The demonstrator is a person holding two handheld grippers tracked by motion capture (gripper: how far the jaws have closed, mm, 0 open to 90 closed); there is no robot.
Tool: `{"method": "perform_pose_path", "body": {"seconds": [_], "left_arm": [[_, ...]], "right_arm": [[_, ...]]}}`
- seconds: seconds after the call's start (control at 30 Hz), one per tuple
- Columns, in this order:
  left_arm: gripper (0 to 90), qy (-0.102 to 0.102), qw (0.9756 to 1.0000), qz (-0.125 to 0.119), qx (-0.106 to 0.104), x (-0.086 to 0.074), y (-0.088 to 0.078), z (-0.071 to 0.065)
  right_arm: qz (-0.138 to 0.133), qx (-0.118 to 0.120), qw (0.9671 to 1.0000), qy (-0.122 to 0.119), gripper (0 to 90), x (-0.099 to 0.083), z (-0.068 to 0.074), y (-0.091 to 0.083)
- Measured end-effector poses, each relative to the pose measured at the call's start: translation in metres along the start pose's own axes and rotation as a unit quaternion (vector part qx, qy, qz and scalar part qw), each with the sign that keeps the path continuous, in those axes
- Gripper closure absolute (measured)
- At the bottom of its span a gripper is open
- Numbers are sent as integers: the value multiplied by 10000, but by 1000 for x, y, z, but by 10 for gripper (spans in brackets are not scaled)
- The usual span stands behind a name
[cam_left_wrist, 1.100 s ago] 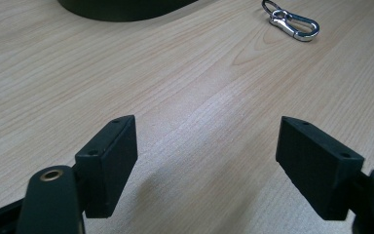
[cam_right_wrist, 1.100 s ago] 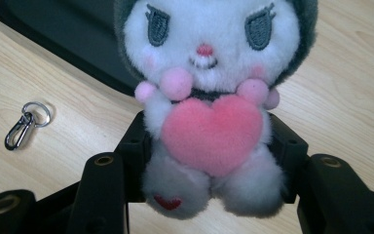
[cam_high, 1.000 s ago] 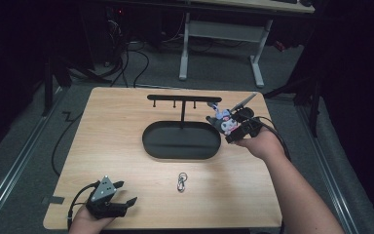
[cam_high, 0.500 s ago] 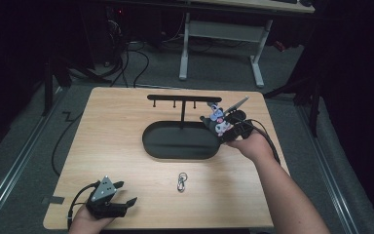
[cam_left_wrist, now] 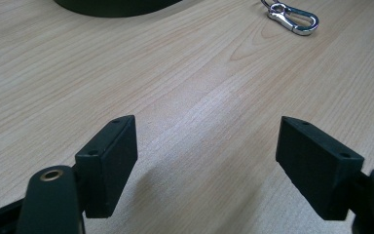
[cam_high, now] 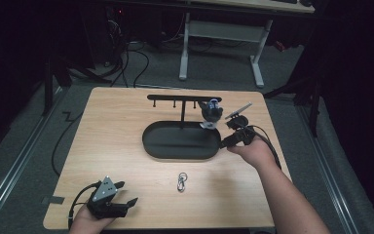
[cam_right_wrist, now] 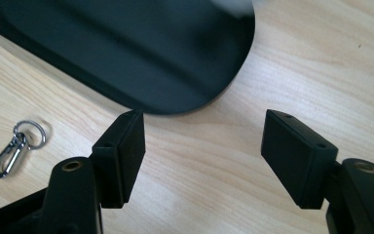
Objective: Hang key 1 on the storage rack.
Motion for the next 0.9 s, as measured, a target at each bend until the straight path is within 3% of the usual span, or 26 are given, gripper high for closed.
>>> {"method": "perform_pose_path", "body": {"seconds": [0.17,0.33,0.37,0.53,0.73,0.9], "left_arm": [[243,19,10000,-32,10,1,1,-2],[247,27,10000,-4,-25,1,3,-5],[248,14,10000,-8,-39,1,3,-6],[254,38,9999,55,-79,2,7,-9],[272,26,9998,115,-140,2,12,-13],[290,-5,9998,107,-158,4,14,-18]], "right_arm": [[-137,-1,9999,96,350,-22,0,7],[-194,-6,9998,38,371,-39,2,10],[-299,-11,9995,-40,384,-45,2,10],[-559,5,9984,51,385,-72,6,13],[-1067,97,9939,255,383,-102,11,20],[-1480,35,9883,364,384,-123,15,27]]}}
Point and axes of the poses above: each handheld gripper's, and its own axes: y roughly forward along the jaws, x roughly out of its top, z roughly to its left, the point moved 3 cm from there along y, roughly forward along the jaws, and after that the axes turned 13 degrees about -x, right-handed, at the moved point
